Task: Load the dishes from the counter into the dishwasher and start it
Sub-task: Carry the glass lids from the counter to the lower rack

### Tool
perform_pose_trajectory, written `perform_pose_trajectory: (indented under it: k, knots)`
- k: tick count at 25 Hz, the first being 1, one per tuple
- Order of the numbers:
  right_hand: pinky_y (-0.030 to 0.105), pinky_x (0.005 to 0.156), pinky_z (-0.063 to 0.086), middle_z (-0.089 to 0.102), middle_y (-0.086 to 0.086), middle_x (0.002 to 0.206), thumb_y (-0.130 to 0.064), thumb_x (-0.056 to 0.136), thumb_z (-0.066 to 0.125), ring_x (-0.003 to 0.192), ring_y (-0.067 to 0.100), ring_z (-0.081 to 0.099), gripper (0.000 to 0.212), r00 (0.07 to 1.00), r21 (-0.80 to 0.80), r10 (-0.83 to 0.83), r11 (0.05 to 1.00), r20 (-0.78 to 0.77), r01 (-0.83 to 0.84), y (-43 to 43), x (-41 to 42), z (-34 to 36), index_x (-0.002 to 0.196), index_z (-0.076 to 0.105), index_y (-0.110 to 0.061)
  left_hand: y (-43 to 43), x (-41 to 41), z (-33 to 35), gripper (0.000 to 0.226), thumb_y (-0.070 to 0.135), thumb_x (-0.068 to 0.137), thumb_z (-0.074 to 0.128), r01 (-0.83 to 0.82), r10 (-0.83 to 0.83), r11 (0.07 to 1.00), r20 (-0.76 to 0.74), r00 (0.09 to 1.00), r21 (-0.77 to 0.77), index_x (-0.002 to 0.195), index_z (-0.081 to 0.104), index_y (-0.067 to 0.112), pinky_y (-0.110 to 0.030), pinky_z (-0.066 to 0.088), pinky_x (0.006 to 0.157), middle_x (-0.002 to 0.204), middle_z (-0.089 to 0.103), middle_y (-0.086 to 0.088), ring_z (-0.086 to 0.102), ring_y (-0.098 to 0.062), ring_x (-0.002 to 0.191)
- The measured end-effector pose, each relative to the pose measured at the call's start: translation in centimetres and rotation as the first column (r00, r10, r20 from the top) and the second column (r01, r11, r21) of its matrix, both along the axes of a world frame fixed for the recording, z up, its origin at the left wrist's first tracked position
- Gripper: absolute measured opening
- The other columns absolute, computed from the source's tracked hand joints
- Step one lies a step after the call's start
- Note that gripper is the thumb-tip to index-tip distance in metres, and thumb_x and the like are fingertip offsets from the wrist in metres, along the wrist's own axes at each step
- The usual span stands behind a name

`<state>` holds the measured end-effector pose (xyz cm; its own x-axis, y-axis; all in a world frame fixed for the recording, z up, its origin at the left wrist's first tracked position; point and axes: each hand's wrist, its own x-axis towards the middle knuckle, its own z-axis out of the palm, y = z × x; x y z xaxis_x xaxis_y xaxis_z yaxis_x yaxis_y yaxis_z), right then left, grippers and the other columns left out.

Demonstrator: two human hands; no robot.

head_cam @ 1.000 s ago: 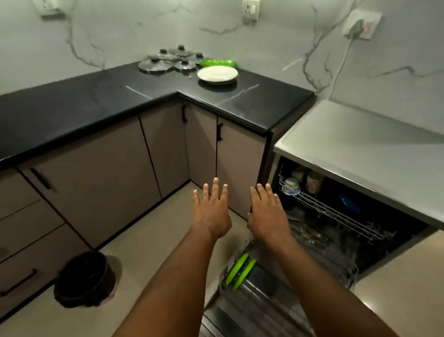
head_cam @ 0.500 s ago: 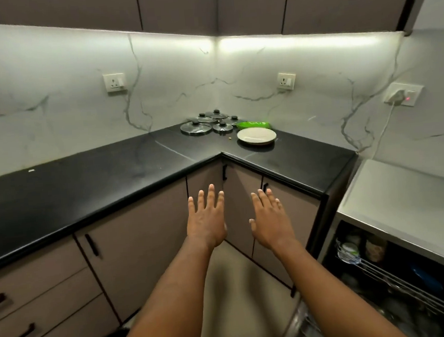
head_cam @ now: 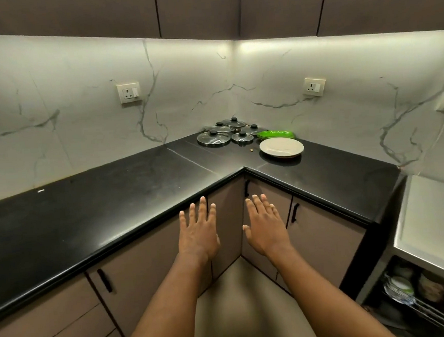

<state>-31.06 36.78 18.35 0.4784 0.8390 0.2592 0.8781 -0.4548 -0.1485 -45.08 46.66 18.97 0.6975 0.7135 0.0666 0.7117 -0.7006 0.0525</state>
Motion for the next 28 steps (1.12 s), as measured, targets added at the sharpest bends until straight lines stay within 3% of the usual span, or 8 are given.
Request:
perform_pose_trajectory:
  k: [8, 17, 28]
  knots:
    - [0.040, 0.121, 0.004, 0.005, 0.008, 0.163, -0.035, 0.098, 0.047, 0.150, 0.024, -0.003, 0.071, 0.994, 0.006, 0.106, 0.994, 0.005, -0.106, 14.6, 7.5, -0.5, 0.155, 0.010, -0.015, 13.5, 5.7, 0.2, 0.076, 0.030, 0.099, 0.045, -0.106, 0.106, 0.994, -0.038, 0.994, 0.000, 0.157, -0.003, 0.020, -0.055, -0.001, 0.121, 0.163, -0.018, -0.010, -0.010, -0.034, 0.151]
    - [0.046, 0.120, 0.019, 0.024, 0.015, 0.158, -0.033, 0.089, 0.065, 0.148, 0.031, 0.015, 0.074, 0.970, -0.062, 0.223, 0.974, 0.091, -0.218, 28.8, 15.7, -2.5, 0.151, 0.027, -0.013, 25.6, 13.0, -3.2, 0.078, 0.031, 0.100, 0.047, -0.175, 0.168, 0.980, -0.080, 0.983, -0.090, 0.157, -0.005, 0.021, -0.055, -0.001, 0.121, 0.163, -0.018, -0.009, -0.010, -0.034, 0.150]
    - [0.042, 0.121, 0.013, 0.010, 0.010, 0.162, -0.037, 0.094, 0.056, 0.150, 0.027, 0.004, 0.075, 0.987, -0.140, 0.107, 0.986, 0.122, -0.090, 43.6, 25.3, -2.9, 0.154, 0.013, -0.018, 44.1, 24.2, -3.6, 0.077, 0.037, 0.100, 0.048, -0.035, 0.015, 0.979, -0.099, 0.995, -0.199, 0.157, -0.002, 0.020, -0.056, -0.003, 0.119, 0.163, -0.019, -0.009, -0.012, -0.035, 0.150]
